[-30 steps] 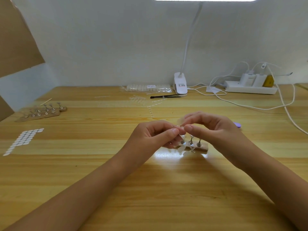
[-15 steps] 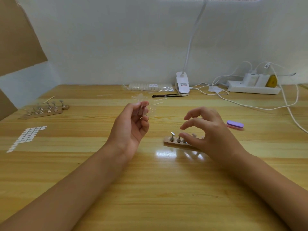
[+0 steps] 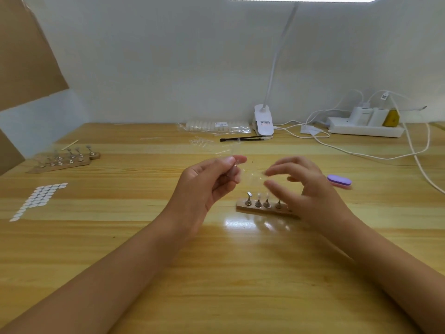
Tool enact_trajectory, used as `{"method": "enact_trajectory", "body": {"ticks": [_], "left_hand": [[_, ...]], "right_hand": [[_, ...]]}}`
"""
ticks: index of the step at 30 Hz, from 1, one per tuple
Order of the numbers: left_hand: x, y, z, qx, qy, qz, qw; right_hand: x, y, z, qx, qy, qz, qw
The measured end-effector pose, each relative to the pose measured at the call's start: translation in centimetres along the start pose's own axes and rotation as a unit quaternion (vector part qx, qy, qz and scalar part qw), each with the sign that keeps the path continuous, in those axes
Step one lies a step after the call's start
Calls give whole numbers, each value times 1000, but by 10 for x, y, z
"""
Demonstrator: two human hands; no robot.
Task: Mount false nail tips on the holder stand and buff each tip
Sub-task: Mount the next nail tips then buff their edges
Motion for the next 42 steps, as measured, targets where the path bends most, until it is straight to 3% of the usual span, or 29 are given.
{"method": "enact_trajectory", "body": {"ticks": [4,8,11,13,15,17,19,21,23,26,28,30,33,35,36,37,39,42], "left_hand": [[13,-6,-1,18,118,-43,992],[24,-11,-5,26,178,-64,982],[25,-12,-5,32,199,-62,978],[24,-11,-7,30,201,-57,977],[23,-10,-9,23,204,-57,977],[23,-10,-10,20,208,-58,976],[23,-12,-5,42,232,-60,970],[29,-15,9,116,316,-72,939],[37,-19,22,189,374,-94,903],[44,-27,33,264,394,-116,873],[48,-32,37,304,401,-135,853],[51,-34,37,317,401,-149,846],[32,-19,37,245,388,-100,883],[1,0,28,94,388,-51,916],[-16,6,19,12,399,-38,916],[-32,10,11,-57,424,-31,903],[-54,14,3,-126,518,-26,846],[-65,16,6,-104,697,-18,709]], "right_hand": [[-16,-4,-7,-5,163,62,985],[-9,-6,-15,-31,157,50,986],[-8,-8,-21,-67,96,73,990],[-12,-13,-29,-120,-6,108,987],[-10,-21,-46,-207,-180,139,951],[-4,-24,-53,-253,-253,141,923],[-9,-20,-49,-193,-151,125,961],[-13,-11,-31,-64,98,66,991],[-5,-8,-14,27,301,-27,953],[10,-8,-7,40,410,-131,902],[17,-8,-6,40,464,-156,871],[15,-3,4,60,491,-117,861],[0,4,38,125,524,13,843],[-8,5,49,133,519,50,843],[-11,5,50,132,510,51,848],[-13,3,49,132,493,44,859],[-15,-1,52,138,445,45,883],[-12,-4,40,118,407,32,905]]}}
Point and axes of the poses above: each hand's wrist, its own y-axis towards the middle knuckle, its own x-axis out of the palm, z = x × y, the point moved 7 cm from there along y, towards the middle knuckle, and after that the axes turned 8 degrees about -z, right-handed, at the moved point
